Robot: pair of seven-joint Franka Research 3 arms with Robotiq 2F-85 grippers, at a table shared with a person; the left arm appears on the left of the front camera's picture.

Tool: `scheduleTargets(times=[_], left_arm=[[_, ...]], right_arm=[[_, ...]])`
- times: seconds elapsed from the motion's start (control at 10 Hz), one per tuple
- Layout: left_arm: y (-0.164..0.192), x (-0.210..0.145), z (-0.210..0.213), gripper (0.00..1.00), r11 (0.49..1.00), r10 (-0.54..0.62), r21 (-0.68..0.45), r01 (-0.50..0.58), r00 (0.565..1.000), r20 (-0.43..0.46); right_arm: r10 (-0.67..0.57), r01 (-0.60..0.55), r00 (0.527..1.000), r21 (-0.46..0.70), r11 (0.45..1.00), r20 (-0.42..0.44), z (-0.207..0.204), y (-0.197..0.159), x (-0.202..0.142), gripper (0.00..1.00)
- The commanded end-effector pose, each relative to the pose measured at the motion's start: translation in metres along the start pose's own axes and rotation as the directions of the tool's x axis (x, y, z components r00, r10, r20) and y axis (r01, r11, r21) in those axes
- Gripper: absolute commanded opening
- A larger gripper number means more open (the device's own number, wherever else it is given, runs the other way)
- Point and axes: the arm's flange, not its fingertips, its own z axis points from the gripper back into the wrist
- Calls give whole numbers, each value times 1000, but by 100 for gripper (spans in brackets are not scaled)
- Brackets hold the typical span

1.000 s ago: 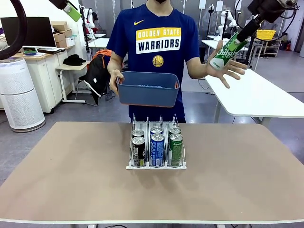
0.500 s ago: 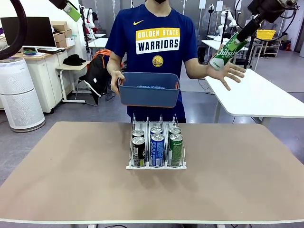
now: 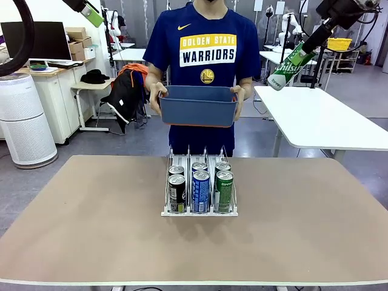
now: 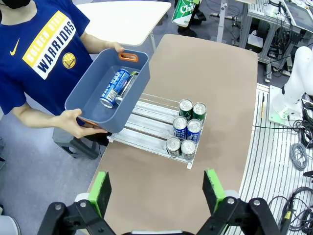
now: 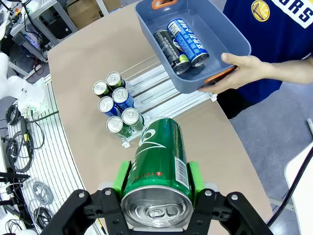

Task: Fill the beverage cans into the dispenser.
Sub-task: Place the picked Sprite in the line of the Automatic Can Dispenser with the same cans.

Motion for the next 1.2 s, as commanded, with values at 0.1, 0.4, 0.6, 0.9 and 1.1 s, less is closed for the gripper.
scheduleTargets(times=[0.1, 0.4, 0.6, 0.9, 1.1], left_arm=[[-1, -1, -1, 100, 1000, 1, -5, -1, 1000, -2], [-1, -1, -1, 100, 1000, 1, -5, -1, 1000, -2], [-1, -1, -1, 100, 1000, 1, -5, -1, 1000, -2], [-1, -1, -1, 100, 1000, 1, -5, -1, 1000, -2], [-1, -1, -1, 100, 1000, 1, -5, -1, 1000, -2]], right_arm=[[1, -1, 1000, -1, 1000, 2, 2, 1, 0, 1], [1, -1, 1000, -1, 1000, 2, 2, 1, 0, 1], [1, -1, 1000, -1, 1000, 2, 2, 1, 0, 1], [0, 0, 1000, 0, 1000, 0, 0, 0, 0, 58], [1, -1, 1000, 5, 1000, -16, -2, 2, 1, 58]])
